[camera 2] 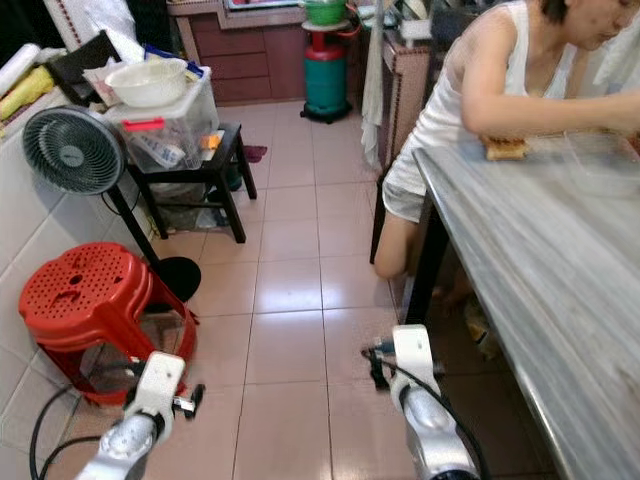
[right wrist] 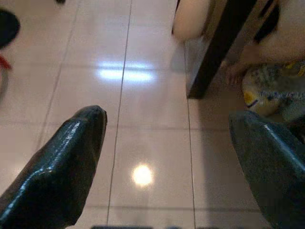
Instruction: Setting the table
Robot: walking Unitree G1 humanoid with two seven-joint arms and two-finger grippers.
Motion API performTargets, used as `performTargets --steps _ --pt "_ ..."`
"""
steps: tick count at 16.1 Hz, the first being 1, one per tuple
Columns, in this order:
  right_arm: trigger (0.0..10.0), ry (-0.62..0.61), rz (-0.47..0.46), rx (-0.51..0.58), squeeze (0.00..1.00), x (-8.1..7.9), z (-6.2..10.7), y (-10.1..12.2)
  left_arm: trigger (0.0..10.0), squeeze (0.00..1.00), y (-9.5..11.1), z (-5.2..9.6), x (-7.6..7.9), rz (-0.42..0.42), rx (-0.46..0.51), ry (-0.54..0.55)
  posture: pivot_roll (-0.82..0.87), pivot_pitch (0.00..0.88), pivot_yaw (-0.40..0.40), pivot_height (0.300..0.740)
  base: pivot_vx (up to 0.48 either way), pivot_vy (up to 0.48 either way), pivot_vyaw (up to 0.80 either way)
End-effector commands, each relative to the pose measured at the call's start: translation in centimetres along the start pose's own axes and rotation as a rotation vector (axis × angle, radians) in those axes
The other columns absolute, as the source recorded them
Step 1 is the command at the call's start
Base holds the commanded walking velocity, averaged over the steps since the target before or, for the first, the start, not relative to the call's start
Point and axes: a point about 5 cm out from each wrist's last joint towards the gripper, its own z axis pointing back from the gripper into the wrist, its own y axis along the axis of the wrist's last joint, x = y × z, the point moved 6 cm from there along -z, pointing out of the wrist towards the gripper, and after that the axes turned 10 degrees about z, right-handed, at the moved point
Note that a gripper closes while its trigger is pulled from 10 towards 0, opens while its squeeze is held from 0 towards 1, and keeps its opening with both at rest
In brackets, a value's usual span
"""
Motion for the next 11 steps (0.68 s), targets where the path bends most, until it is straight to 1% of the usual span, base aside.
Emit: performTargets --steps 1,2,4,5,6,8,10,11 --pt "10.0 0.036 0.028 -0.011 0.00 -1.0 -0.2 -0.2 10.0 0.00 -1.0 0.2 -0.5 -0.028 -0.036 0.016 -0.16 0.000 0.023 0.740 0.000 0.000 0.00" --pt "10.0 0.062 0.048 -0.082 0.00 -1.6 -0.1 -2.0 10.0 0.00 -2.2 0.4 -0.4 -0.047 -0.076 0.019 -0.14 0.000 0.000 0.740 0.000 0.000 0.00" --pt "10.0 0.095 0.105 -0.170 0.00 -2.1 0.3 -4.2 10.0 0.00 -3.1 0.5 0.2 -0.109 -0.115 0.004 -0.11 0.000 -0.046 0.740 0.000 0.000 0.00" --pt "10.0 0.125 0.114 -0.188 0.00 -2.4 0.5 -4.7 10.0 0.00 -3.5 0.6 0.7 -0.126 -0.126 -0.008 -0.10 0.000 -0.057 0.740 0.000 0.000 0.00" --pt "10.0 0.142 0.099 -0.199 0.00 -2.6 0.5 -4.9 10.0 0.00 -3.9 0.7 0.9 -0.123 -0.141 -0.007 -0.08 0.000 -0.060 0.740 0.000 0.000 0.00" --pt "10.0 0.154 0.086 -0.214 0.00 -2.7 0.6 -5.3 10.0 0.00 -4.7 0.9 1.1 -0.126 -0.173 -0.006 -0.08 0.000 -0.058 0.740 0.000 0.000 0.00" --pt "10.0 0.147 0.083 -0.255 0.00 -2.7 1.0 -6.5 10.0 0.00 -6.0 1.4 1.3 -0.164 -0.219 -0.032 -0.09 0.000 -0.039 0.740 0.000 0.000 0.00" --pt "10.0 0.144 0.076 -0.259 0.00 -2.7 1.1 -6.7 10.0 0.00 -6.3 1.5 1.3 -0.176 -0.225 -0.038 -0.09 0.000 -0.036 0.740 0.000 0.000 0.00"
